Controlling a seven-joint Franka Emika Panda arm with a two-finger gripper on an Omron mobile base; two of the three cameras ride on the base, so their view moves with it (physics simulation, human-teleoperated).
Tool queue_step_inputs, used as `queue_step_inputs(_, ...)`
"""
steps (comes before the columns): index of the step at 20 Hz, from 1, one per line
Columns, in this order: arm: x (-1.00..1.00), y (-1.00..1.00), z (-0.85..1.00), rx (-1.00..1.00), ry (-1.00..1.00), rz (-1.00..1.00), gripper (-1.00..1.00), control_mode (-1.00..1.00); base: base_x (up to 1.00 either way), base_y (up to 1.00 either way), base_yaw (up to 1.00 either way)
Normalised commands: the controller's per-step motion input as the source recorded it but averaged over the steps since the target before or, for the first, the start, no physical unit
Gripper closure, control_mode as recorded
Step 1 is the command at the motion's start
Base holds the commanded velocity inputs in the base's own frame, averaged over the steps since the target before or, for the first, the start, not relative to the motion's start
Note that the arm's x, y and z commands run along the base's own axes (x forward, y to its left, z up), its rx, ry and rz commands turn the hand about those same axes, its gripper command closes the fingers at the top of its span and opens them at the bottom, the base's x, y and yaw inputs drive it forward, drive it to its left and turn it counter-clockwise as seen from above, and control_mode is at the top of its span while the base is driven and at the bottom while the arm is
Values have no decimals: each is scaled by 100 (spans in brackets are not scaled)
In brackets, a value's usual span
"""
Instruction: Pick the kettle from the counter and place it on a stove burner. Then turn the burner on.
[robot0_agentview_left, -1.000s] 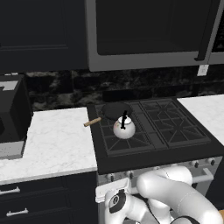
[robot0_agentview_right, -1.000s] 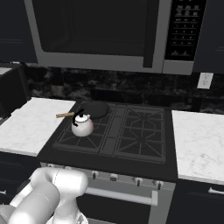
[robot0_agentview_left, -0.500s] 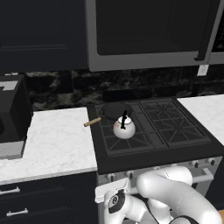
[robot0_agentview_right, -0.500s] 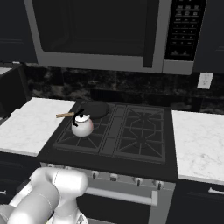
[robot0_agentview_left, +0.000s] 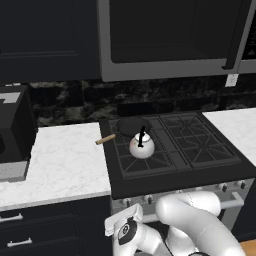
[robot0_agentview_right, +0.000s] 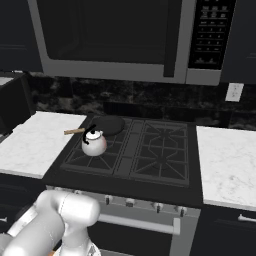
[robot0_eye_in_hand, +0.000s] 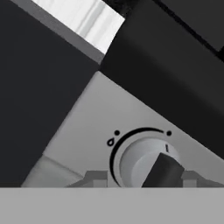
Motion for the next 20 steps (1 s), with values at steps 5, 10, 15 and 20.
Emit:
queue_step_inputs(5,35,65,0,-37,12,15,100,-100,0,0,0)
queue_step_inputs(10,14,47,0,-27,10,13,100,-100,0,0,0)
queue_step_inputs(15,0,6,0,-3,0,1,100,-100,0,0,0)
queue_step_inputs(20,0,0,0,0,0,0,100,-100,0,0,0)
